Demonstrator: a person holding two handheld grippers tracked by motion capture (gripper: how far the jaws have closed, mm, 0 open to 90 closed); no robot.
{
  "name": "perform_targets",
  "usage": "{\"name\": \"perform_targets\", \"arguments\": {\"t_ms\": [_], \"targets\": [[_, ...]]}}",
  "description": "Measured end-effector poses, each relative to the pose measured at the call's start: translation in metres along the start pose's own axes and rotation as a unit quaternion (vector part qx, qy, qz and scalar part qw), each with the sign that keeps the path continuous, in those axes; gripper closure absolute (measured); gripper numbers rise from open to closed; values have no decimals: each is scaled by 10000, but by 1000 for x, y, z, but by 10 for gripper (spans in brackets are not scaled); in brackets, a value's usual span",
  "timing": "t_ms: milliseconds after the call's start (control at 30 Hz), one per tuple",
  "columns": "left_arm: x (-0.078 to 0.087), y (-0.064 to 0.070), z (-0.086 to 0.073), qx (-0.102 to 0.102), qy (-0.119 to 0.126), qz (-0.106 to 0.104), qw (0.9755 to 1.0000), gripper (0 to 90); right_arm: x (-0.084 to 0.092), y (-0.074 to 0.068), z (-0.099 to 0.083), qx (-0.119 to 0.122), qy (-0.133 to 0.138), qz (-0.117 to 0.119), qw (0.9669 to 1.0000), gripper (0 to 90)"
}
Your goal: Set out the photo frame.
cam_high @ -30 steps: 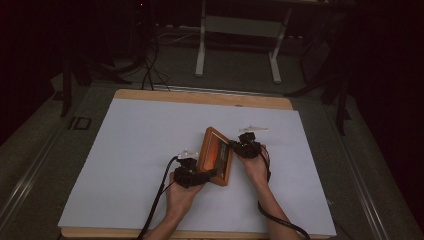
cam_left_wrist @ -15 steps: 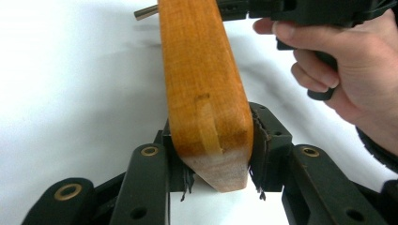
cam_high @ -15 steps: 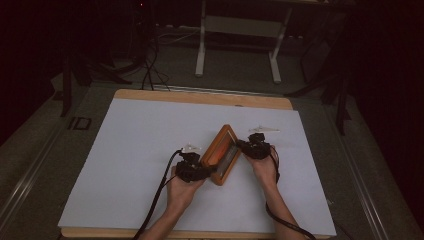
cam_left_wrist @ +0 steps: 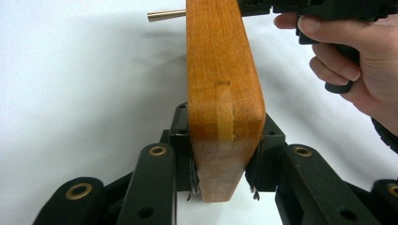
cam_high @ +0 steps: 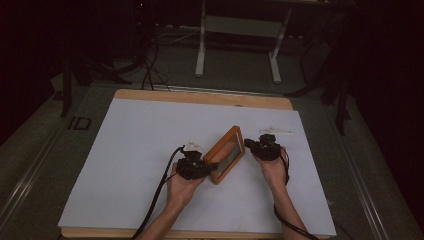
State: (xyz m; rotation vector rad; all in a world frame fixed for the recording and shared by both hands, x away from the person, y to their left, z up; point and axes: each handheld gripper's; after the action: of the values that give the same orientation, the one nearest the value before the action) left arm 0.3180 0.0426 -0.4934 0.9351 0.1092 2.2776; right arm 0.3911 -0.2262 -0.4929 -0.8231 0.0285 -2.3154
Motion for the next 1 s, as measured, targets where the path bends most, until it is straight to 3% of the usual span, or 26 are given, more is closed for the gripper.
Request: {"name": "perform_targets", "arguments": {"t_ms": [233, 433, 767, 1000], "targets": [[5, -5, 5, -192, 75, -69, 9998, 688, 4, 1, -1, -1, 33, 11, 10000, 862], [15, -15, 12, -183, 179, -204, 9995, 689, 4, 0, -2, 31, 49, 37, 10000, 858], [28, -23, 29, -519, 261, -286, 9979, 690, 6, 0, -4, 21, 74, 61, 10000, 855], [37, -31, 42, -575, 340, -330, 9972, 690, 8, 3, -6, -25, 115, 92, 9999, 853]]}}
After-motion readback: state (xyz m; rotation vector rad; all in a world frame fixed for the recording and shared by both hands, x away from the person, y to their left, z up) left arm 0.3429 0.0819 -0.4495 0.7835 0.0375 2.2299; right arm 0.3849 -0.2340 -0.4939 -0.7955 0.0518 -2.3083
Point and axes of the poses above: each handheld gripper's, and its own axes: x roughly backward along the jaws, z roughly out of its top, y roughly to its right, and after that the axes turned 6 degrees about z, right-handed
